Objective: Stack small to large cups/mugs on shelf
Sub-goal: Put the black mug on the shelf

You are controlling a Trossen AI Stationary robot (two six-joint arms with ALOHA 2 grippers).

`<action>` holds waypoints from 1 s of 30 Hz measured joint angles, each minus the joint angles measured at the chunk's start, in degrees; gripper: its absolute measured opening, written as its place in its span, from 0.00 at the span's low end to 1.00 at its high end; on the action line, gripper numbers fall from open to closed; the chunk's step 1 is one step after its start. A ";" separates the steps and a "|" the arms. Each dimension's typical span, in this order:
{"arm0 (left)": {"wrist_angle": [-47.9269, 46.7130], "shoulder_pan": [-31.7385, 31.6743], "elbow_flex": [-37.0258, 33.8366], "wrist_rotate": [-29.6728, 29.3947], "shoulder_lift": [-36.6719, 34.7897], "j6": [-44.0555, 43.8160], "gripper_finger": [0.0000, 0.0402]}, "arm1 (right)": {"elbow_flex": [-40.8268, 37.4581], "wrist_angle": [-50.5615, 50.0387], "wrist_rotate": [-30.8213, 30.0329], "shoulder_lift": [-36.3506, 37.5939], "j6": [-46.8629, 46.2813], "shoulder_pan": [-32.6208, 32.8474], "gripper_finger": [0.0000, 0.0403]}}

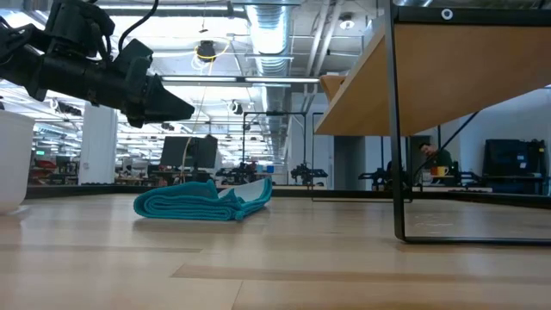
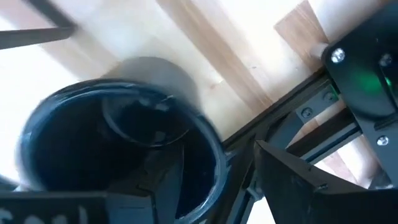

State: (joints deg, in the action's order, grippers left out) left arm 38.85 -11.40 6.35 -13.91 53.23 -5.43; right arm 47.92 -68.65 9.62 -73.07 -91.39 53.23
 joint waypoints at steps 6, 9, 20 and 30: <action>0.02 0.02 0.00 0.00 0.00 0.00 0.35 | -0.83 1.81 2.29 -1.80 1.44 0.00 0.48; 0.02 0.00 0.00 0.00 0.00 0.00 0.35 | -0.83 2.00 2.15 -2.11 1.44 0.00 0.42; 0.02 0.00 0.00 0.02 0.00 0.00 0.35 | -0.83 1.87 1.54 -2.07 0.82 -0.13 0.17; 0.00 0.00 0.00 0.04 0.00 0.01 0.35 | -0.74 2.31 3.52 -1.88 -1.24 -0.22 0.08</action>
State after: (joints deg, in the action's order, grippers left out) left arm 38.85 -11.40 6.35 -13.87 53.23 -5.42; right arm 47.18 -66.34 13.14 -74.95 -92.63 53.01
